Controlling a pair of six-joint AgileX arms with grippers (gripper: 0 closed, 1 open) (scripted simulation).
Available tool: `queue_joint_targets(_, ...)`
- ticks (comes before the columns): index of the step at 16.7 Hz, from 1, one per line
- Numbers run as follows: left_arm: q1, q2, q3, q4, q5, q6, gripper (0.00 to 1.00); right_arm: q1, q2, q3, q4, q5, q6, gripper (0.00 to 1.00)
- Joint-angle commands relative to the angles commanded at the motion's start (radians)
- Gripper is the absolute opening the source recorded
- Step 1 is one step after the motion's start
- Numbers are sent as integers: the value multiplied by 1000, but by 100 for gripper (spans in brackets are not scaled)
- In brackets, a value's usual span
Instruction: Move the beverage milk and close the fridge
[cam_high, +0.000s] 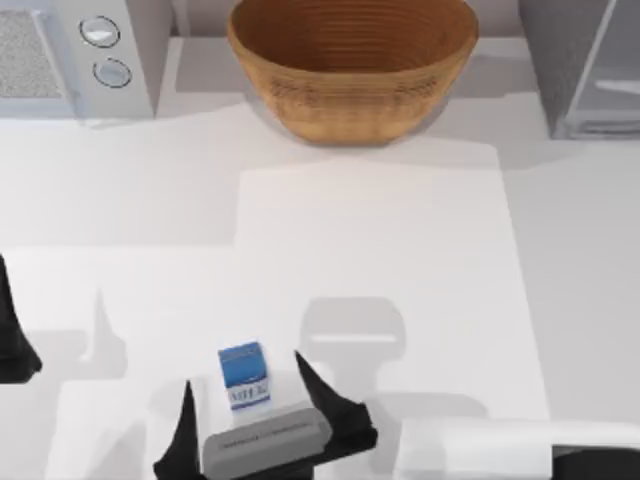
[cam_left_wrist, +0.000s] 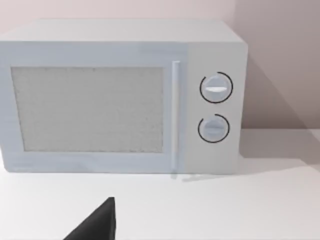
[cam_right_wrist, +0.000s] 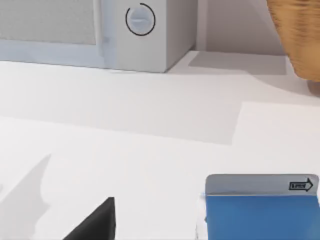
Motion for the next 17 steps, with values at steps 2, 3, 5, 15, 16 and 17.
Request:
queue_joint_targets(2, 0, 0, 0, 0, 0, 0, 100, -37, 10, 34, -22, -37, -2, 100)
queue_joint_targets(3, 0, 0, 0, 0, 0, 0, 100, -53, 14, 48, -31, -53, -3, 100)
queue_joint_targets(5, 0, 0, 0, 0, 0, 0, 100, -65, 17, 59, -38, -65, -4, 100)
queue_joint_targets(15, 0, 0, 0, 0, 0, 0, 100, -65, 17, 59, -38, -65, -4, 47)
queue_joint_targets(16, 0, 0, 0, 0, 0, 0, 100, -65, 17, 59, -38, -65, -4, 40)
queue_joint_targets(17, 0, 0, 0, 0, 0, 0, 100, -65, 17, 59, -38, -65, -4, 32)
